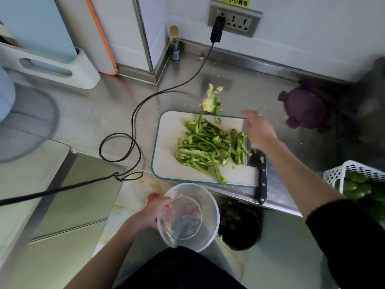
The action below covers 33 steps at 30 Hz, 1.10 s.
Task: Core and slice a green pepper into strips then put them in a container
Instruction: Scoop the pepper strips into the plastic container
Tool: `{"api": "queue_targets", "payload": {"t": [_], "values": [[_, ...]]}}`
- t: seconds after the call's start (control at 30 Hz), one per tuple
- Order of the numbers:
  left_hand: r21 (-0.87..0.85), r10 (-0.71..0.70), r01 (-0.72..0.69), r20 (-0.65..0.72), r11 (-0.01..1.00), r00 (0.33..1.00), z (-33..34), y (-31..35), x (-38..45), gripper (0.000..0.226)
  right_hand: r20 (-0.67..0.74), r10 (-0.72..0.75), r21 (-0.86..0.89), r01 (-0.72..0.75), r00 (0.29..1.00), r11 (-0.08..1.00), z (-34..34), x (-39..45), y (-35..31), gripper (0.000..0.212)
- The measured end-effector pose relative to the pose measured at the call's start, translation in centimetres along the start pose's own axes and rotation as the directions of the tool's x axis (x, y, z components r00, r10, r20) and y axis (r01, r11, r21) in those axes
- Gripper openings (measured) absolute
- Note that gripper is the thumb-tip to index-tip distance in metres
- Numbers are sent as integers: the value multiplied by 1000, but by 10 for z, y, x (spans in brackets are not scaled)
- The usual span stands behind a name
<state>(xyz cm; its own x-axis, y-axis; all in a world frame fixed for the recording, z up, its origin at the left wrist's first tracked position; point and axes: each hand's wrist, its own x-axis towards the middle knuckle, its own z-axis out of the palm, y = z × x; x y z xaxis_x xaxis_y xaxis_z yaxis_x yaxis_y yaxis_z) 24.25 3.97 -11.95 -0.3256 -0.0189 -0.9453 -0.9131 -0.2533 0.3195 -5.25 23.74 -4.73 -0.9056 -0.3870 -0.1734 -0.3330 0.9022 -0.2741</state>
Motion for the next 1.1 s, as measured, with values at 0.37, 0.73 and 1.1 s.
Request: {"api": "queue_targets", "payload": {"t": [0.37,0.73,1.1], "values": [[101,-69,67,8,993,998,12,-7,-8,29,174,-49,-251,92,983,963,33,48,-21,33],[-16,-9,10,15,1000,1000,13,-15,-15,56,56,-7,-260,21,998,965,41,4,0,34],[-94,-51,50,-5,994,999,20,-23,-18,22,199,-361,299,294,911,908,69,-91,-83,42]]}}
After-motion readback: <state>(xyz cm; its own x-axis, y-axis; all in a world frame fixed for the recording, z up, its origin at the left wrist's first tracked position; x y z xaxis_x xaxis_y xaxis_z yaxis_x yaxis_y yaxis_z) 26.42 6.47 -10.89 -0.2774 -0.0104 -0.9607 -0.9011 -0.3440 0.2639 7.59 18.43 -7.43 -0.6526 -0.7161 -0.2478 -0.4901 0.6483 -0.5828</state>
